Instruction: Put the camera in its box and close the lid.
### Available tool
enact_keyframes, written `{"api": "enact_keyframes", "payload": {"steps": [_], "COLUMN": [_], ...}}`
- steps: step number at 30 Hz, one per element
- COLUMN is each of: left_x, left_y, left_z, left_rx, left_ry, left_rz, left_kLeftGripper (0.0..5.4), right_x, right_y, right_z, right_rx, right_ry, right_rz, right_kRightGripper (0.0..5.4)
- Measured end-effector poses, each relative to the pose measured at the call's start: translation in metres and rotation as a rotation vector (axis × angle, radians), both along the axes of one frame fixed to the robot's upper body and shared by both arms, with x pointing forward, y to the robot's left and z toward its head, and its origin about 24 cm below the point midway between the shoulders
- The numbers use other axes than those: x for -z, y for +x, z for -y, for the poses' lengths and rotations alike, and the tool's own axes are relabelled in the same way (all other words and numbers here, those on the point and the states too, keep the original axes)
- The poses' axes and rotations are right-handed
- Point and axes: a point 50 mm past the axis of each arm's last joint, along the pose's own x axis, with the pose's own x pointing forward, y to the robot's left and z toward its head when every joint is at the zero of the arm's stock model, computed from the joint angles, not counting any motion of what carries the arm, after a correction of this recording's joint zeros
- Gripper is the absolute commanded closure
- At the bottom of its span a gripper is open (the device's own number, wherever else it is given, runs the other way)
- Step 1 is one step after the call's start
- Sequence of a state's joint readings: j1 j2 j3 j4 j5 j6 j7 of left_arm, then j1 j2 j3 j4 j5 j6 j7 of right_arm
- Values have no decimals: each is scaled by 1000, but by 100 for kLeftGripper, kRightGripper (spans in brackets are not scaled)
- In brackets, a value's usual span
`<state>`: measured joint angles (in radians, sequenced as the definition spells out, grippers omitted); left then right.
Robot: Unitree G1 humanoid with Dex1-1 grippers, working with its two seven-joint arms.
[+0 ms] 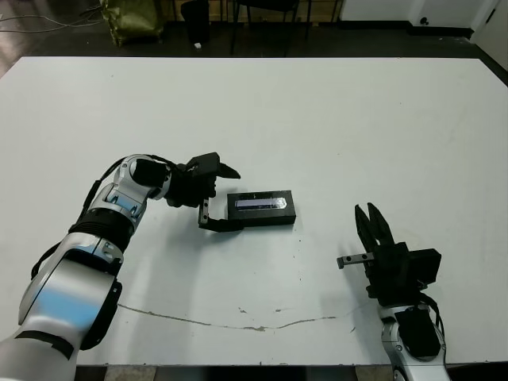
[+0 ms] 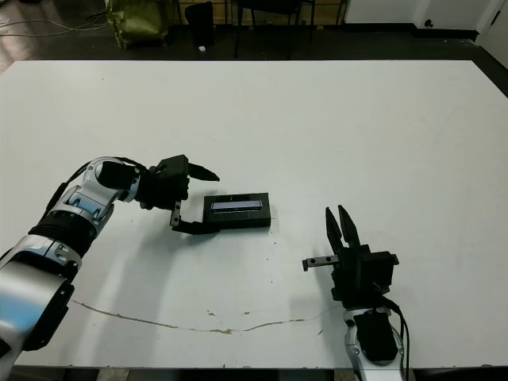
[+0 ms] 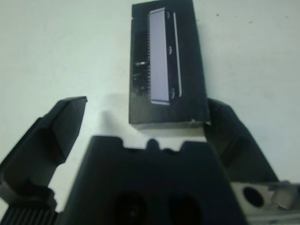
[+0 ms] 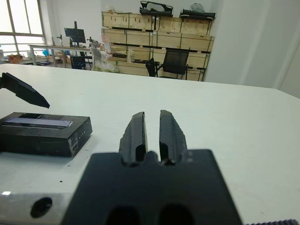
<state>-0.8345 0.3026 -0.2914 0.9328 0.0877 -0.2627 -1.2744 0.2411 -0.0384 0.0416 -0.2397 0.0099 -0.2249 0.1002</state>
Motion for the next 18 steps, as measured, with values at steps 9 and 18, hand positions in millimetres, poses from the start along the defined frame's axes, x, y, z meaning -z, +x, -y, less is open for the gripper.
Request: {"api": "enact_keyframes", "payload": {"steps": [9, 18], "left_x": [3, -6], "left_y": [-13, -37], "left_z": [-33, -77], "left_rx": [-37, -44], "left_ry": [-28, 33], "left_rz": [-20, 25], "left_kLeftGripper": [2, 2], "right_x": [-3, -4], "right_y": [-1, -2], "right_z": [-1, -4], "right_rx": [7, 5], "right_ry": [-3, 0], "right_rz": [5, -1], "right_kRightGripper": [540, 540]}}
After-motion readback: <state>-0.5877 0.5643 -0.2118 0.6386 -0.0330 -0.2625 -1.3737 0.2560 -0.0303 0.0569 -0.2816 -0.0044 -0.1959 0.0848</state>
